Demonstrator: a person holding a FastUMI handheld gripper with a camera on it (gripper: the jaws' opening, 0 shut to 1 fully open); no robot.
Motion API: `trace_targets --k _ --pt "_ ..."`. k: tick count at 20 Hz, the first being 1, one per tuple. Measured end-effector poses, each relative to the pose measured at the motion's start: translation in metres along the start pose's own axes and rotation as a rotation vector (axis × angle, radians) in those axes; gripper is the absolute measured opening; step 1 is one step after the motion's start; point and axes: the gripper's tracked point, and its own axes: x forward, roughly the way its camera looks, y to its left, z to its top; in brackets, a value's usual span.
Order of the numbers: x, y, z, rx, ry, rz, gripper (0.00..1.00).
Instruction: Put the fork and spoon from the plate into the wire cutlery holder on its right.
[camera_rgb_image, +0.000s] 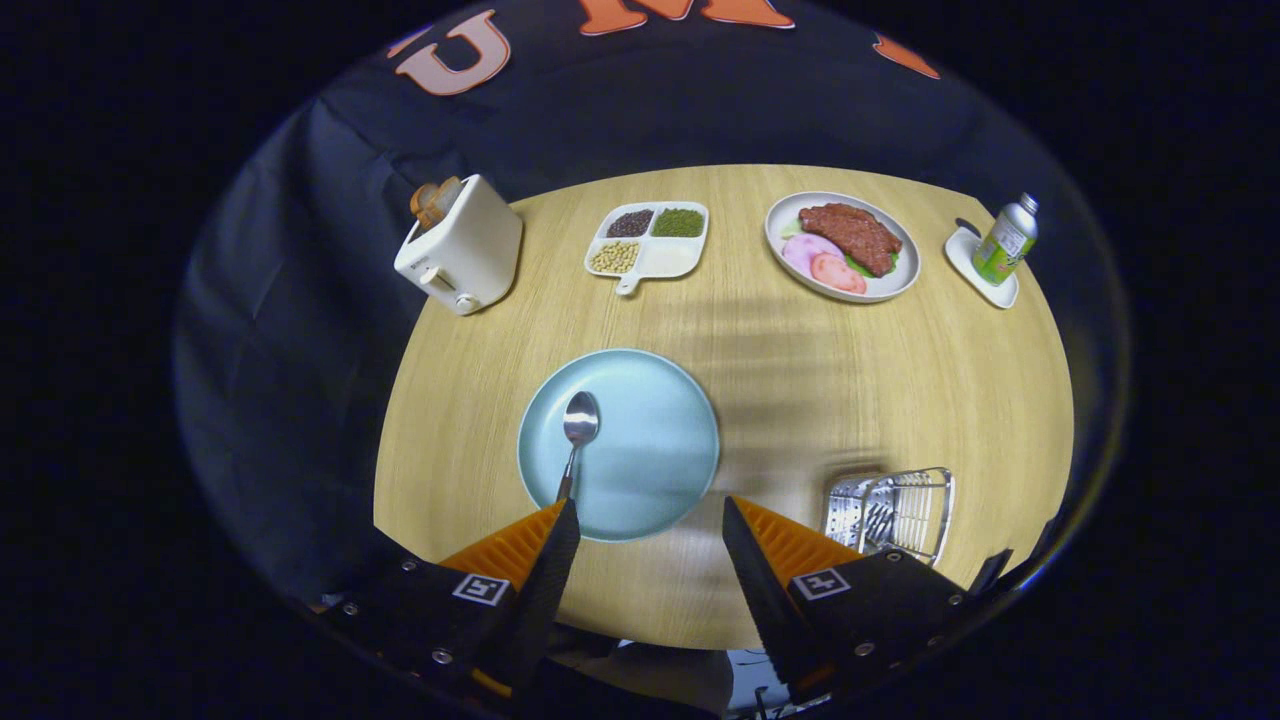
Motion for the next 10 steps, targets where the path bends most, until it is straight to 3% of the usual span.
trace_targets --k 10 --pt "0.073 0.06 -0.01 -0.054 0.107 -0.014 0.88"
